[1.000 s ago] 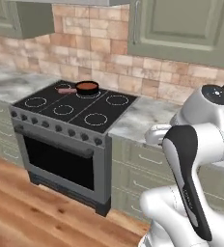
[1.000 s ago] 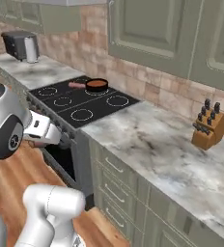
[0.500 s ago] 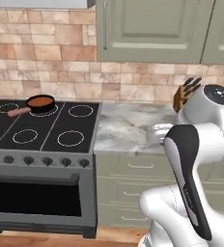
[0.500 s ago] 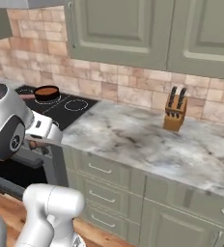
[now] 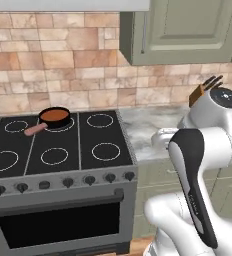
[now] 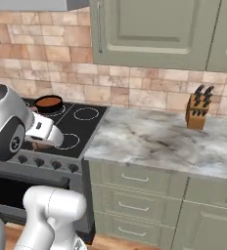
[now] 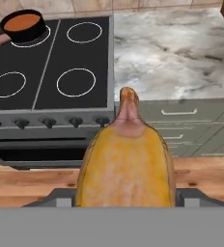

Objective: Retrieve the chicken drumstick from the fridge and place it on the saucepan with marinade on the stove.

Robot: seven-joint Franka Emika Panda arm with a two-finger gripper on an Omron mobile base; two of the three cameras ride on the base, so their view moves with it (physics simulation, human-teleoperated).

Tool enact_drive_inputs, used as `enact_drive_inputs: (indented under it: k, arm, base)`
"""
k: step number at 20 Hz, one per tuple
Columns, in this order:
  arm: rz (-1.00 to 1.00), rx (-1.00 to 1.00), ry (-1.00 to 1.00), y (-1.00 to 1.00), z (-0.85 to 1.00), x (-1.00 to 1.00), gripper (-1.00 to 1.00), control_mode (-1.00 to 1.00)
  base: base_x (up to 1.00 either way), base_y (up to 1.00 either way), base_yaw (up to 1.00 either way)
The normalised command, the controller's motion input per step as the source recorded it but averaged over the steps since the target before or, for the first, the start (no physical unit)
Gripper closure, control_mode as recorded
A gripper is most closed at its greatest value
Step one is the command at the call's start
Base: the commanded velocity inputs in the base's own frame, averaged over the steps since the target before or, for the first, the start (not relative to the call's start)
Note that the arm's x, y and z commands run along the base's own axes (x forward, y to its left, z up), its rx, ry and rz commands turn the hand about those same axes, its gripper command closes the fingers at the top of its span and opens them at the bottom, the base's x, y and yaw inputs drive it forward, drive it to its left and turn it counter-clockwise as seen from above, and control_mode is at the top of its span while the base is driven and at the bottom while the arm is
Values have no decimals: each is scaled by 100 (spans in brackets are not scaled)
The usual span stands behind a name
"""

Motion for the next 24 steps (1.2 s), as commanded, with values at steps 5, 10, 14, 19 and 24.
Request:
enact_drive_inputs:
  k: [5, 10, 14, 19, 24]
  arm:
    - [0, 0, 0, 0, 0, 0, 100, 100]
    - [0, 0, 0, 0, 0, 0, 100, 100]
    - [0, 0, 0, 0, 0, 0, 100, 100]
    - [0, 0, 0, 0, 0, 0, 100, 100]
    - [0, 0, 0, 0, 0, 0, 100, 100]
  base:
    - [39, 100, -17]
    - [51, 97, -11]
    - [51, 68, -11]
    - [47, 11, -3]
    - [44, 0, 0]
